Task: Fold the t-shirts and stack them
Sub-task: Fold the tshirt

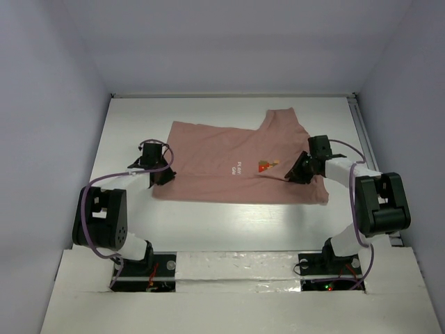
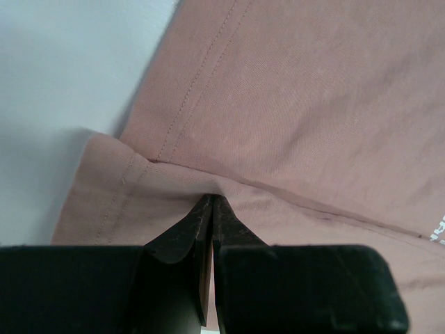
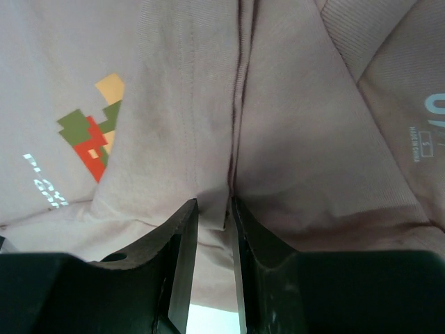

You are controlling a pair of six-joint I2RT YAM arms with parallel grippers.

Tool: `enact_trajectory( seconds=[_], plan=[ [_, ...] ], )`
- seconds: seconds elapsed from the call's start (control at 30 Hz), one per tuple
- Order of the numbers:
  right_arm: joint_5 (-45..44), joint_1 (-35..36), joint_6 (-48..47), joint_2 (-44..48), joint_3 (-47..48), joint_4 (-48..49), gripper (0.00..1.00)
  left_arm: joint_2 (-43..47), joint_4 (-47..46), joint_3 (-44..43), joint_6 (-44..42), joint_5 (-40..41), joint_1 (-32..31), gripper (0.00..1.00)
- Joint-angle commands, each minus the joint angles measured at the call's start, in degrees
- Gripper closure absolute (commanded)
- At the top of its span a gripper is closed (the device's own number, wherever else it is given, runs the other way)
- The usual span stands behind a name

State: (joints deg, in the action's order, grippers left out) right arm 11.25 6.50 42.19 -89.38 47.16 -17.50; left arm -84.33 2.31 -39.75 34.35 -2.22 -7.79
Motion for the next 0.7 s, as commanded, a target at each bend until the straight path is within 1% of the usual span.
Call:
enact_trajectory(
  seconds=[0.0, 0.13, 0.17, 0.2, 0.27, 0.33, 0.37, 0.43, 0.47, 0.53, 0.67],
  plan=[
    [0.9, 0.6, 0.6, -2.2, 0.4, 1.8, 0.68, -0.6, -1.2, 1.1, -0.2, 1.4, 0.1, 1.0],
    [1.5, 0.6, 1.0, -3.5, 2.1, 1.9, 0.68, -1.1, -1.0, 1.3, 0.0, 1.7, 0.1, 1.0],
    [1.7, 1.1, 1.0, -3.6, 2.4, 1.9, 0.74, -1.2, -0.9, 1.3, 0.0, 1.7, 0.1, 1.0],
    [1.6, 1.1, 1.1, -3.0, 2.7, 2.0, 0.79, -1.1, -0.9, 1.3, 0.0, 1.7, 0.1, 1.0],
    [0.3, 1.1, 0.8, -2.1, 4.0, 1.8, 0.85, -1.1, -1.0, 1.5, 0.2, 1.7, 0.1, 1.0],
    [-0.5, 1.1, -0.4, -1.6, 5.6, 0.5, 0.88, -1.2, -1.0, 1.7, 0.4, 1.7, 0.1, 1.0],
    [-0.9, 1.1, -1.5, -1.7, 7.5, -0.2, 0.92, -1.3, -1.0, 2.0, 0.5, 2.9, 0.1, 1.0],
    [-1.2, 1.8, -2.1, -2.2, 9.3, -1.0, 0.93, -1.4, -0.6, 2.2, 0.6, 4.0, 0.1, 1.0],
    [-1.1, 1.8, -2.5, -2.6, 11.1, -1.0, 0.96, -1.4, -0.5, 2.3, 1.0, 4.2, 0.1, 1.0],
    [-1.0, 1.8, -3.1, -4.3, 13.0, -1.2, 0.98, -1.3, -0.5, 2.5, 1.0, 4.6, 0.1, 1.0],
    [-0.7, 2.8, -4.1, -11.4, 18.8, -1.3, 0.97, -1.5, -0.2, 2.0, 1.0, 4.6, 0.1, 1.0]
  ],
)
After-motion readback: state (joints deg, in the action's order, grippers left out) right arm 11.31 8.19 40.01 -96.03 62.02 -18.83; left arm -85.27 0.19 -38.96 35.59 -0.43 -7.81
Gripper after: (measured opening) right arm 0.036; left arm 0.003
